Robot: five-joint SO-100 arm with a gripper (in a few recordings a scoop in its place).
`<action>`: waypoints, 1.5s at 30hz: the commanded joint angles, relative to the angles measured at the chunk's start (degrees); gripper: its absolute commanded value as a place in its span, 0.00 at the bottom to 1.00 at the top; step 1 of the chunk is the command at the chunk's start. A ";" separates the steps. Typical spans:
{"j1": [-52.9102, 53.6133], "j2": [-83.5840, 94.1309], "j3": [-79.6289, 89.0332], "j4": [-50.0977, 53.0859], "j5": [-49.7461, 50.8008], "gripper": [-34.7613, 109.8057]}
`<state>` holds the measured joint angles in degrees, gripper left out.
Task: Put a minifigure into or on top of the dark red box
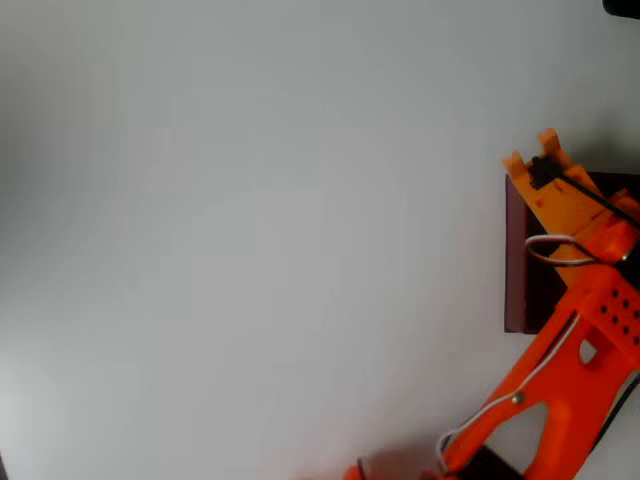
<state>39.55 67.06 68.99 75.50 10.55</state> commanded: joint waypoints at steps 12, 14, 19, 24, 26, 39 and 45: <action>-9.93 28.92 4.66 15.03 -0.97 0.34; -14.68 41.75 12.57 15.82 -0.62 0.34; -36.47 73.21 30.41 16.96 2.99 0.30; -67.76 84.90 40.34 16.26 9.05 0.24; -79.10 86.48 45.62 14.15 10.37 0.24; -118.48 84.90 75.32 -8.61 14.24 0.24; -124.28 90.97 86.40 -12.48 10.37 0.24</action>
<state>-82.18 154.16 151.61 64.34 22.32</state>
